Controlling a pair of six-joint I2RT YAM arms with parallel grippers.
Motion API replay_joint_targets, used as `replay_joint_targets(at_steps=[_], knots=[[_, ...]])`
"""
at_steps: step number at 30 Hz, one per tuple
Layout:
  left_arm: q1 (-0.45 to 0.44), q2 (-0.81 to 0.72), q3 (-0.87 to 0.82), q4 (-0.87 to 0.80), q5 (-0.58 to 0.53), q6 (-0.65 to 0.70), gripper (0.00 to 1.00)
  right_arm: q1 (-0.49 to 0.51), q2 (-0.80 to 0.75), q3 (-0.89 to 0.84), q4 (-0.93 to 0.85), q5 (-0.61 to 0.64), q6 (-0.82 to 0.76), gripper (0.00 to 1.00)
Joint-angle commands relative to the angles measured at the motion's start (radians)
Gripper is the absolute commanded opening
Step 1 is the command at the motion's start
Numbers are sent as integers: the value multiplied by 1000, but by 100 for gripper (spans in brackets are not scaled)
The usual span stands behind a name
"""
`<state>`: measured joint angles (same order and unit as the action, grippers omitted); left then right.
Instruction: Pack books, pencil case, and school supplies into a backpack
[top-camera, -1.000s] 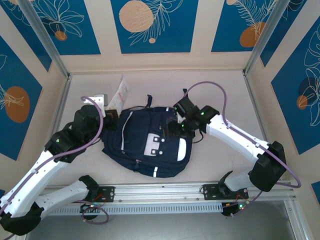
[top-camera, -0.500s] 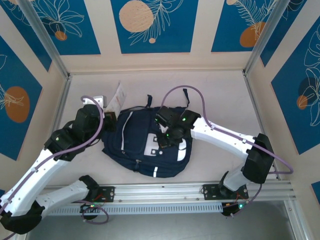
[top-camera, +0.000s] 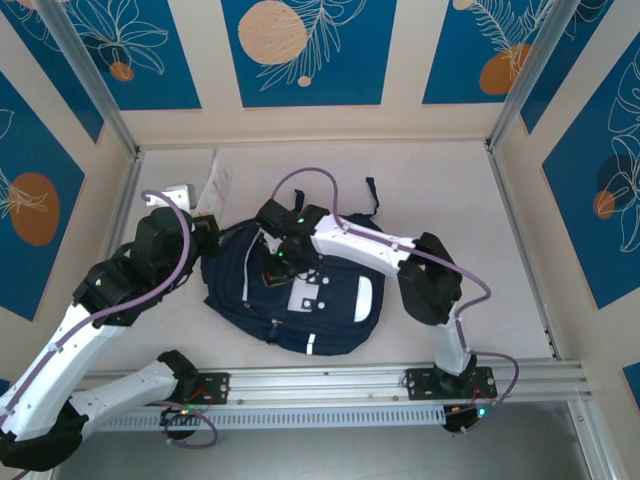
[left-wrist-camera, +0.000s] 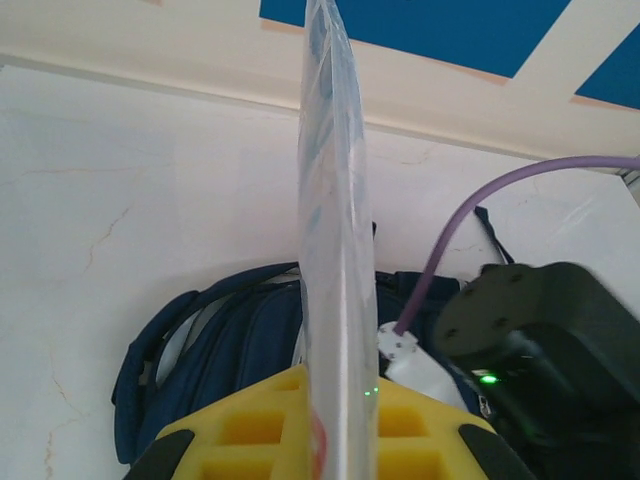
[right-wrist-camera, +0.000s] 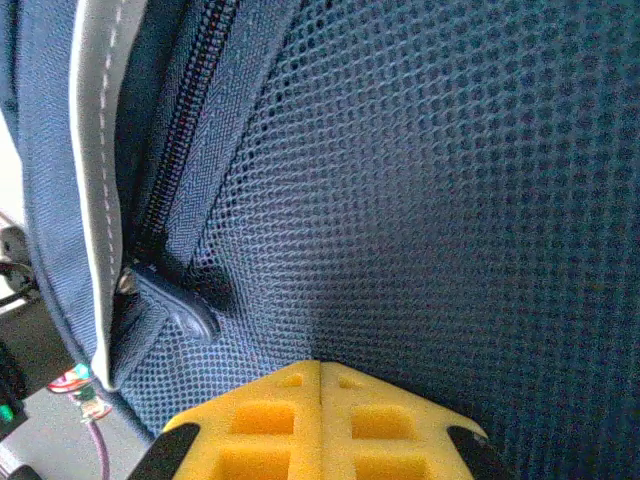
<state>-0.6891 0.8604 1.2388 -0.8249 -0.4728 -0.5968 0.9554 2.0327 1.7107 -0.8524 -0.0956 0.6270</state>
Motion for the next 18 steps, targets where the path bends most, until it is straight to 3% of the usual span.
replay_joint_targets(at_steps=[1,4,10,14,18], knots=[[9,-10,29,9,-10,1,0,-20,11,-58,-99,20,-18,0],[9,-17,28,9,-13,16,0,-70,-36,-193,-126,25,56,0],[9,-10,9,6,-1,5,0,-132,-183,-415,-226,247,115,0],[8,24,2,18,51,-5,0,-191,-324,-540,-178,214,92,0],[9,62,2,0,120,-27,0,-224,-406,-521,-203,182,4,0]])
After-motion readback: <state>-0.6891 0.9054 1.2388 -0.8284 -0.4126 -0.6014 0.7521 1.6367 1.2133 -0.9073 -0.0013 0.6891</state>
